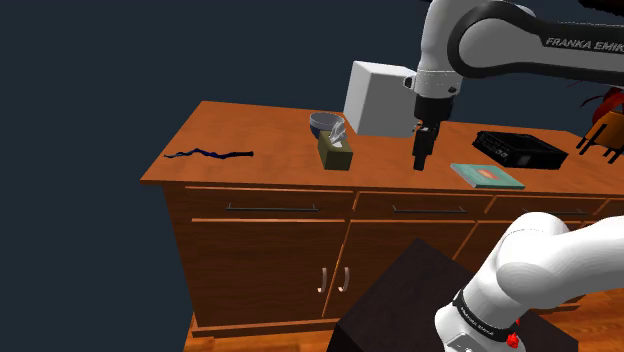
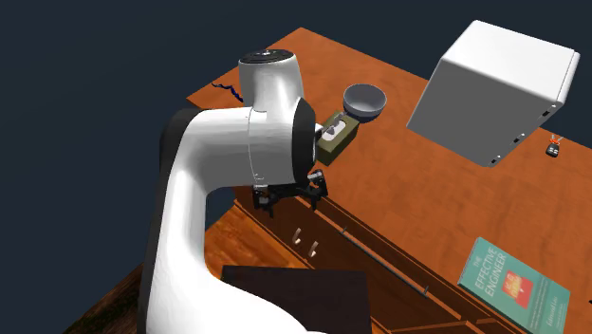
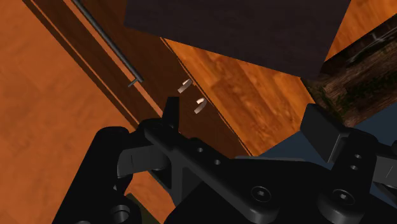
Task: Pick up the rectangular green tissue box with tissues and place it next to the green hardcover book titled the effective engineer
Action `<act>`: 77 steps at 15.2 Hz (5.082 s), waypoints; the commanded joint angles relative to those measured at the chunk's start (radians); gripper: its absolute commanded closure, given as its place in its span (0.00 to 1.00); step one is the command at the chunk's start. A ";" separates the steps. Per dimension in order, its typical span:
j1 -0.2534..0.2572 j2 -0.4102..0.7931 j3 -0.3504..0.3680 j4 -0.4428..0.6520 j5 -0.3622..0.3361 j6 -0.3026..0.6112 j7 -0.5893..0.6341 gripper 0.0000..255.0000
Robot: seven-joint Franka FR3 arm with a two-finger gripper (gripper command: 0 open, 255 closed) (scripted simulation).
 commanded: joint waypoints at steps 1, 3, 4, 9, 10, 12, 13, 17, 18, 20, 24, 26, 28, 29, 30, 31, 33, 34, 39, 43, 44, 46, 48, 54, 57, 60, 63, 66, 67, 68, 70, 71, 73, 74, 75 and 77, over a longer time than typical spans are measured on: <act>0.000 0.000 0.000 0.000 0.000 0.000 0.000 0.00; -0.006 0.055 -0.043 0.023 0.001 0.051 -0.044 0.00; -0.008 0.083 -0.064 0.036 0.004 0.076 -0.067 0.00; -0.011 0.240 -0.163 0.124 0.040 0.182 -0.185 0.00; -0.011 0.274 -0.182 0.146 0.052 0.199 -0.210 0.00; -0.009 0.344 -0.219 0.194 0.082 0.229 -0.262 0.00; -0.008 0.380 -0.237 0.220 0.099 0.242 -0.288 0.00; -0.006 0.532 -0.302 0.341 0.186 0.273 -0.400 0.00; -0.007 0.572 -0.316 0.376 0.212 0.276 -0.428 0.00; -0.012 0.654 -0.342 0.450 0.268 0.275 -0.486 0.00; -0.040 0.829 -0.377 0.623 0.393 0.244 -0.593 0.00; -0.064 0.921 -0.384 0.723 0.459 0.216 -0.638 0.00; -0.097 1.017 -0.383 0.835 0.524 0.179 -0.675 0.00; -0.100 1.022 -0.381 0.840 0.527 0.177 -0.676 0.00; -0.097 1.020 -0.379 0.825 0.526 0.191 -0.677 0.00; -0.093 1.017 -0.377 0.810 0.527 0.205 -0.678 0.00; -0.086 1.014 -0.374 0.781 0.527 0.232 -0.681 0.00; -0.083 1.013 -0.372 0.767 0.528 0.245 -0.682 0.00; -0.074 1.011 -0.368 0.733 0.530 0.279 -0.685 0.00; -0.074 1.011 -0.368 0.733 0.530 0.278 -0.685 0.00; -0.074 1.011 -0.368 0.733 0.530 0.279 -0.685 0.00; -0.074 1.011 -0.368 0.733 0.530 0.279 -0.685 1.00; -0.074 1.011 -0.368 0.733 0.530 0.279 -0.685 1.00; -0.074 1.011 -0.368 0.733 0.530 0.279 -0.685 1.00; -0.076 1.006 -0.370 0.766 0.526 0.244 -0.671 1.00; -0.079 1.004 -0.371 0.802 0.524 0.208 -0.657 1.00; -0.083 1.004 -0.372 0.841 0.522 0.172 -0.644 1.00; -0.087 1.006 -0.373 0.883 0.522 0.134 -0.630 1.00; -0.088 1.007 -0.373 0.898 0.522 0.121 -0.626 1.00; -0.090 1.008 -0.373 0.913 0.523 0.108 -0.621 1.00; -0.094 1.012 -0.374 0.945 0.524 0.081 -0.612 1.00; -0.095 1.014 -0.374 0.957 0.525 0.072 -0.609 1.00; -0.122 1.006 -0.390 0.948 0.520 0.056 -0.649 1.00; -0.135 1.004 -0.398 0.945 0.518 0.047 -0.669 1.00; -0.149 1.003 -0.407 0.945 0.516 0.038 -0.690 1.00; -0.178 1.003 -0.424 0.948 0.513 0.019 -0.731 1.00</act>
